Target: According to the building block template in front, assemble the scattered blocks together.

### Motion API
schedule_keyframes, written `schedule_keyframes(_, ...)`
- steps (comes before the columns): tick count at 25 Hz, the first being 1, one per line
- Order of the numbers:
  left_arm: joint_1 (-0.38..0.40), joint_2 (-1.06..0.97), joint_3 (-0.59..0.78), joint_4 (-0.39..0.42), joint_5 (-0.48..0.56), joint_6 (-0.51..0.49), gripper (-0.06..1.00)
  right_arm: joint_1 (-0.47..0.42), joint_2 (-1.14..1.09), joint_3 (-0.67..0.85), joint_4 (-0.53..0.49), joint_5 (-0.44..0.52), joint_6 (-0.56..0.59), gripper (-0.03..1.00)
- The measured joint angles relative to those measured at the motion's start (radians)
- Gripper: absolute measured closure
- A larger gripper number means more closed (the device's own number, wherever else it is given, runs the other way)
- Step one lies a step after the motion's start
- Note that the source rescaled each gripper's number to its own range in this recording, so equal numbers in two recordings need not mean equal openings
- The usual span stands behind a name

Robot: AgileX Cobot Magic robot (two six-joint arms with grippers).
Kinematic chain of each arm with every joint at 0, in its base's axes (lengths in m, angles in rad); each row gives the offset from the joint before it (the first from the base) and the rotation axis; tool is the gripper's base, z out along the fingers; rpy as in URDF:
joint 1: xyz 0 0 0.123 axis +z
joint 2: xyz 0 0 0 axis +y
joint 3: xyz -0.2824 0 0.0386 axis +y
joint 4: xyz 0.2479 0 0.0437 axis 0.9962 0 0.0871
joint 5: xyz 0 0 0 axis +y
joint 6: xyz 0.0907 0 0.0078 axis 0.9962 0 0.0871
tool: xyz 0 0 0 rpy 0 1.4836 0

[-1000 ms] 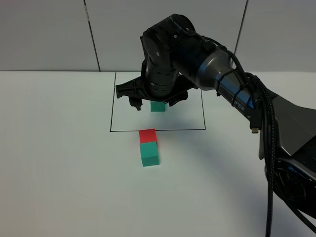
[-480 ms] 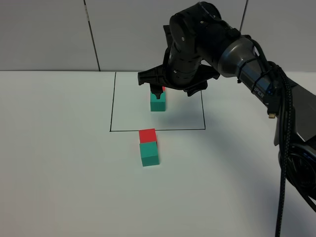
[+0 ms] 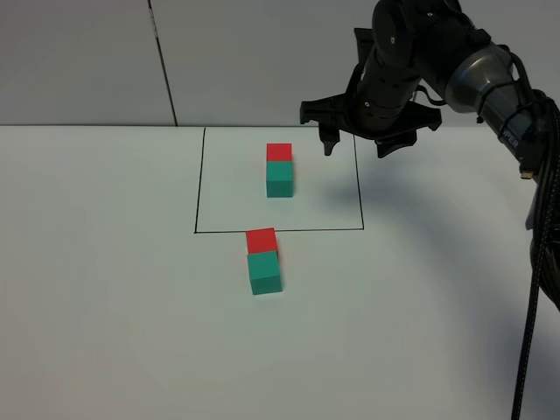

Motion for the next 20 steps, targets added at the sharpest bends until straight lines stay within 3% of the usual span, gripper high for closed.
schedule_keyframes(20,0.0,0.0,0.0,0.0,0.0,0.0,0.17,-0.159,-0.01,0.0,0.083,0.0,-0.054,0.28)
